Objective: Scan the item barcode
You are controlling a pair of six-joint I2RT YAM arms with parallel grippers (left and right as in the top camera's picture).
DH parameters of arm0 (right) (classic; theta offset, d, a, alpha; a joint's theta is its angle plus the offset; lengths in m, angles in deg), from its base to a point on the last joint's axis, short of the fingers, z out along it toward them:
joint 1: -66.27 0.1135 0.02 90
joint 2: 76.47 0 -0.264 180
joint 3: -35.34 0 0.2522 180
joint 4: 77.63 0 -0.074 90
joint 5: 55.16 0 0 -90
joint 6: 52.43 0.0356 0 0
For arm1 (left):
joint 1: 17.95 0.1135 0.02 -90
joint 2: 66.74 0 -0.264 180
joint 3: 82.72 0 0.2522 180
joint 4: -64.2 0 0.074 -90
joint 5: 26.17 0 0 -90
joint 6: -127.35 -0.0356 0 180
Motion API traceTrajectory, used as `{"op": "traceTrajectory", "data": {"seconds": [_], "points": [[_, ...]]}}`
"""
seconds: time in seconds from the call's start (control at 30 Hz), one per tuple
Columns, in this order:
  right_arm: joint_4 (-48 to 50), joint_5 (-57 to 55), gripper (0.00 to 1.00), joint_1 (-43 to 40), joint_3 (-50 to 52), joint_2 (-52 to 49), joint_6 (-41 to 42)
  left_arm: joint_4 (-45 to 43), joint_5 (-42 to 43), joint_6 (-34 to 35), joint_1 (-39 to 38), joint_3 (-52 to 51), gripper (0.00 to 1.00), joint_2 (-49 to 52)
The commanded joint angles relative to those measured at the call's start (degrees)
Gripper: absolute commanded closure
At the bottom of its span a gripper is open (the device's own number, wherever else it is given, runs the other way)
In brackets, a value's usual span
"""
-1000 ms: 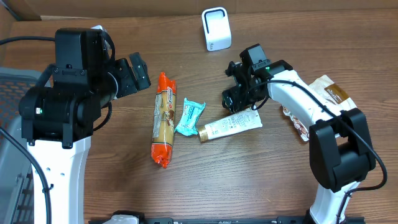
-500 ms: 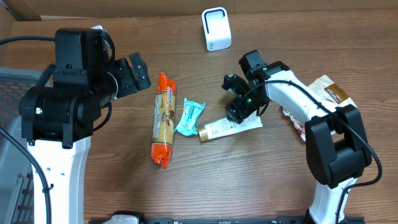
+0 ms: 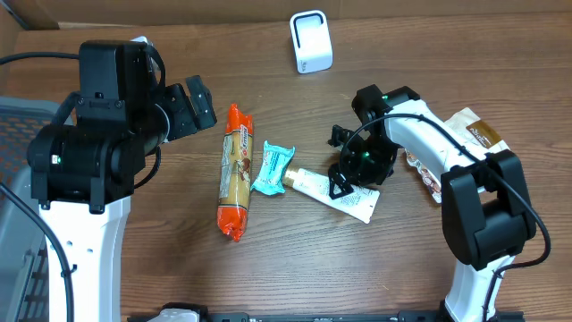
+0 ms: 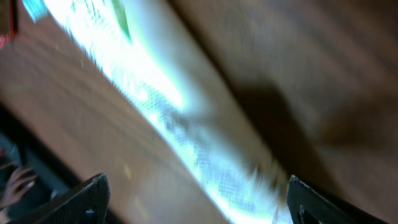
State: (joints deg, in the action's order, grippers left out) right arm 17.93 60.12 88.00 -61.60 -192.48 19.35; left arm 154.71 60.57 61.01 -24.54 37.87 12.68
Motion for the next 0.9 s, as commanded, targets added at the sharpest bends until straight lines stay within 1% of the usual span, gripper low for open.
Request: {"op": "traceTrajectory", "data": {"seconds": [0.0,0.13,0.23,0.27,0.3,0.33,0.37,0.4,0.47,0.53,0.57,0.67,0.8,0.83,0.87], "points": [[5.95,1.16,0.09,0.81,2.95,-0.17,-0.42,-0.07,-0.31,0.37,0.20,0.94,0.00,0.09],[14.58,0.74,0.12,0.81,8.24,-0.17,-0.44,-0.07,-0.31,0.37,0.20,0.94,0.00,0.09],[16.68,0.74,0.21,0.81,11.17,-0.17,-0.42,-0.07,-0.31,0.37,0.20,0.94,0.00,0.09],[16.63,0.74,0.28,0.81,11.69,-0.17,-0.42,-0.07,-0.31,0.37,0.20,0.94,0.00,0.09],[16.37,0.74,0.44,0.81,11.98,-0.17,-0.39,-0.07,-0.31,0.37,0.20,0.94,0.00,0.09],[15.93,0.79,0.64,0.81,11.98,-0.17,-0.31,-0.07,-0.31,0.37,0.20,0.94,0.00,0.09],[15.98,0.81,0.77,0.81,11.98,-0.17,0.13,-0.07,-0.31,0.37,0.20,0.94,0.01,0.09],[16.00,1.36,0.83,0.81,11.96,-0.17,0.26,-0.07,-0.31,0.37,0.20,0.94,0.00,0.09],[16.17,3.08,0.86,0.81,11.96,-0.17,0.28,-0.07,-0.31,0.37,0.20,0.94,0.00,0.09],[15.89,6.54,0.95,0.61,11.41,-0.15,0.37,-0.07,-0.31,0.37,0.20,0.94,0.00,0.09],[15.76,7.26,0.96,0.59,11.06,-0.15,1.14,-0.07,-0.31,0.37,0.20,0.94,0.00,0.09],[15.17,8.96,0.96,0.15,8.83,0.24,5.46,-0.07,-0.31,0.37,0.20,0.94,0.00,0.09],[15.23,8.50,0.96,-1.38,5.90,2.82,11.23,-0.07,-0.31,0.37,0.20,0.94,0.01,0.09],[16.85,5.55,0.96,-1.90,5.33,4.55,16.52,-0.07,-0.31,0.39,0.20,0.94,0.00,0.09],[17.99,3.65,0.96,-1.90,5.33,5.31,19.56,-0.07,-0.31,0.37,0.20,0.94,0.00,0.09]]}}
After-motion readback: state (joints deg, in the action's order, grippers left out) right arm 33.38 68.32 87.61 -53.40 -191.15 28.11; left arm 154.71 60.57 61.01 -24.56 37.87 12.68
